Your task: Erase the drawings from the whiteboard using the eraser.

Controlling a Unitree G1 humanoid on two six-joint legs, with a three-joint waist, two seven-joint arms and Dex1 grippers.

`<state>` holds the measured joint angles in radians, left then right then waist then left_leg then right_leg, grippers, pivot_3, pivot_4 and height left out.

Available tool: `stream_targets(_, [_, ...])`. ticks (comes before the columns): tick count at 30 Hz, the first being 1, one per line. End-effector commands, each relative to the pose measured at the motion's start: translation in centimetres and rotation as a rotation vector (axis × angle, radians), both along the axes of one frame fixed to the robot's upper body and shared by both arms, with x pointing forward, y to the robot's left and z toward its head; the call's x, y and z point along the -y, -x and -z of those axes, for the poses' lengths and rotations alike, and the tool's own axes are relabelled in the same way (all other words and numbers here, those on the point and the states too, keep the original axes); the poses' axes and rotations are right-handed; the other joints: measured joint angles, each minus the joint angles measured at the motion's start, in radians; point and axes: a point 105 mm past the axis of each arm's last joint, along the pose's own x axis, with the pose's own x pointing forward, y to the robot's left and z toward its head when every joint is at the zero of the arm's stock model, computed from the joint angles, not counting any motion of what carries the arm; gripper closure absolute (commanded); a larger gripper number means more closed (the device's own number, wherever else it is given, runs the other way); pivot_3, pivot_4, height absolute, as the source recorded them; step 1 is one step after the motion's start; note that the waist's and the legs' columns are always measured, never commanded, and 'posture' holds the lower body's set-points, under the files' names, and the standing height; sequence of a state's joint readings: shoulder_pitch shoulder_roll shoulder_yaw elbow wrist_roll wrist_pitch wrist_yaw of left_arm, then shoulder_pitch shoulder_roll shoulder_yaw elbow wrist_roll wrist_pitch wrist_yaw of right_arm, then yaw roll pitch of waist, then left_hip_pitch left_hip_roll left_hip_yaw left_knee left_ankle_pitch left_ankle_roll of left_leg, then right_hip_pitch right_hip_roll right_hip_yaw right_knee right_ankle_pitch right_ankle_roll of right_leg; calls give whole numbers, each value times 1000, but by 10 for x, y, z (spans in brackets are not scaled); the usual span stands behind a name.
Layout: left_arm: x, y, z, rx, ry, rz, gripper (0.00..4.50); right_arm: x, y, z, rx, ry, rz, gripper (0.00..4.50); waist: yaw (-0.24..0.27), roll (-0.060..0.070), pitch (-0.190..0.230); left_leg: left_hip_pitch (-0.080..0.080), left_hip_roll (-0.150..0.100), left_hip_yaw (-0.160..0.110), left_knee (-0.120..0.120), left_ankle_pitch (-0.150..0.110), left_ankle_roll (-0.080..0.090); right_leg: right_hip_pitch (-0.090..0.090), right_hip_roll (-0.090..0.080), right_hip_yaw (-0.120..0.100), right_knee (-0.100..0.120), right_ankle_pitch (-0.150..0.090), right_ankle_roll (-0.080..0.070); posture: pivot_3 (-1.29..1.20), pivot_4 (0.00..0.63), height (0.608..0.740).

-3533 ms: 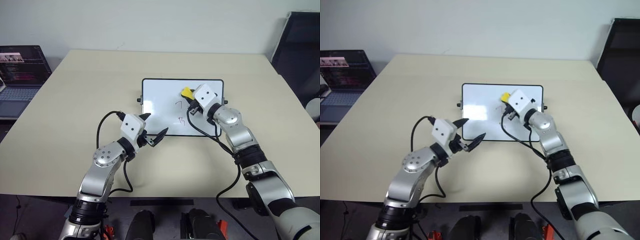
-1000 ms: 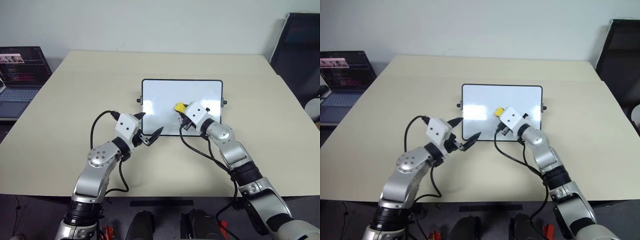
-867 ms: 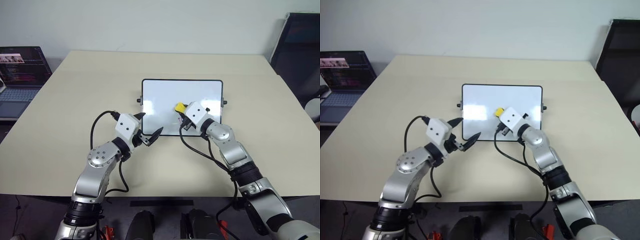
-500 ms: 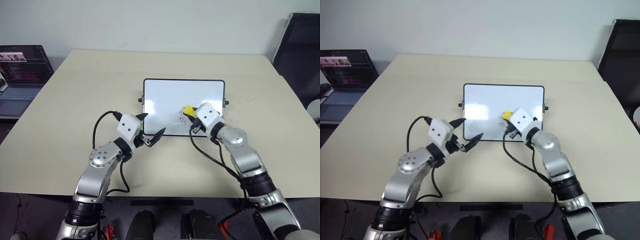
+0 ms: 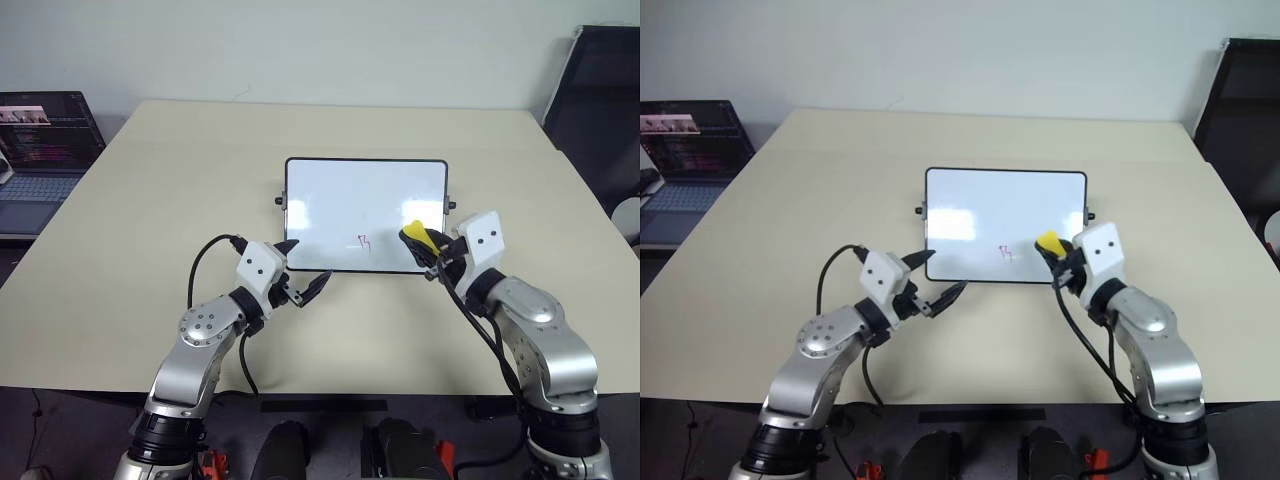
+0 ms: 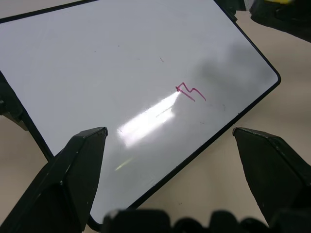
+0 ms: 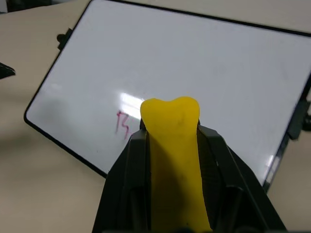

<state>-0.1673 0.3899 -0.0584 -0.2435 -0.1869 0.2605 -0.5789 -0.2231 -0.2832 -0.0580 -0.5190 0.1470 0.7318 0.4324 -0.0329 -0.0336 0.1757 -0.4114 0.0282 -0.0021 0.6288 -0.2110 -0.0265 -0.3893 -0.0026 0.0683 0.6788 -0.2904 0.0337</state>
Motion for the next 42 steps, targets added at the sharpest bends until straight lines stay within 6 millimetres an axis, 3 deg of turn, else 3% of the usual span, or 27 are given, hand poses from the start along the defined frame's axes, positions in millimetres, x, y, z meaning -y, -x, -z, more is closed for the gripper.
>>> stream_targets(1, [5,4,-15,52,10,24,0,4,2,-11,62,-9,36,3541,-1,0,0,0,0,0,0,0,0,0,0,0,0,0,1,0,150,740])
stream_targets(12, [3,2,-17,58,6,23,0,8,-7,-9,106,65,45,3541,-1,0,0,0,0,1,0,0,0,0,0,0,0,-2,3,0,150,740])
stream_targets(20, [1,3,-15,57,6,14,0,16,-4,7,134,172,43,3541,0,0,0,0,0,1,0,0,0,0,0,0,-1,-2,3,0,150,740])
stream_targets(27, [1,2,-16,60,2,14,0,11,-10,-1,191,197,28,3541,-1,0,0,0,0,1,0,0,0,0,0,0,0,-2,3,0,150,740])
stream_targets(35, [5,0,-19,64,2,25,0,-42,-37,-22,369,282,-81,3541,-5,0,0,1,1,2,0,0,0,0,1,1,0,-1,2,0,150,740])
stream_targets(42, [3,3,-18,59,4,9,0,-71,-60,-11,359,338,-139,3541,0,0,0,0,0,1,0,0,0,0,0,0,0,0,0,0,150,740])
